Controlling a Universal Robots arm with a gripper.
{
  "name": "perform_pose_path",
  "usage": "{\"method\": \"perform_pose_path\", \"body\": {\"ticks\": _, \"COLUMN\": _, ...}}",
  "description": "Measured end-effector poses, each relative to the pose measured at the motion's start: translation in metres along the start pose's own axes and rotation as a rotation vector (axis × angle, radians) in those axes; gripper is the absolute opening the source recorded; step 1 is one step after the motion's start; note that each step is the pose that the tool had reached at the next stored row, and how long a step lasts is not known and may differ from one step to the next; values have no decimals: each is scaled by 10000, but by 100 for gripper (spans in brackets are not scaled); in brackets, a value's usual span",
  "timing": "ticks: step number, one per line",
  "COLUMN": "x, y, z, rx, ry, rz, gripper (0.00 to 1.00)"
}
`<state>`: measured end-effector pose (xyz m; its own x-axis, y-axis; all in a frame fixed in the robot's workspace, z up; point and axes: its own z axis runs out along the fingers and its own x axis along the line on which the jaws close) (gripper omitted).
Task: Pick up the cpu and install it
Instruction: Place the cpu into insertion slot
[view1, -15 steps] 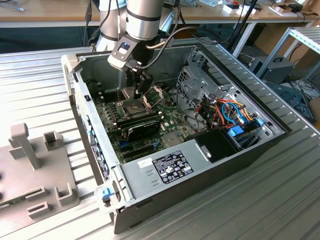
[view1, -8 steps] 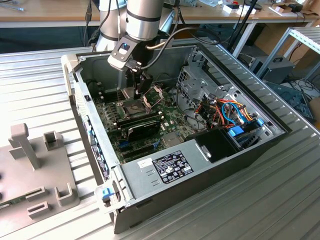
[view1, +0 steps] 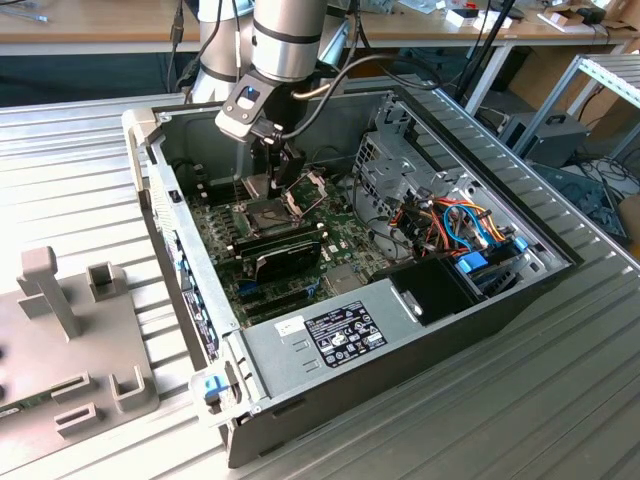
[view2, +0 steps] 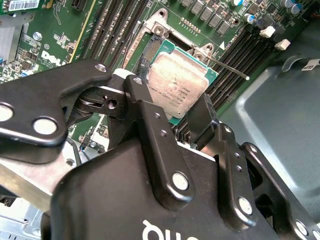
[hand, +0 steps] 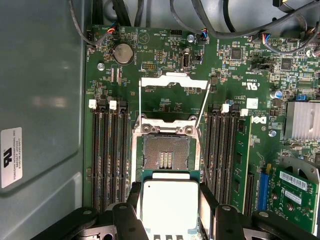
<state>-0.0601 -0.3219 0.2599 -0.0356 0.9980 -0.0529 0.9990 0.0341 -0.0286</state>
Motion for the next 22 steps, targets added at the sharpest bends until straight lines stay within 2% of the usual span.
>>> {"method": "perform_pose_path", "body": {"ticks": 6, "x": 3, "y": 3, "z": 79, "rx": 3, "ry": -6, "rz": 1, "gripper": 55}}
{"method": "perform_pose_path", "body": {"ticks": 13, "x": 4, "y": 102, "z": 149, "rx": 3, "ry": -5, "rz": 0, "gripper": 55}}
{"method": "perform_pose_path", "body": {"ticks": 22, "x": 4, "y": 113, "z": 162, "rx": 4, "ry": -6, "rz": 0, "gripper": 55}}
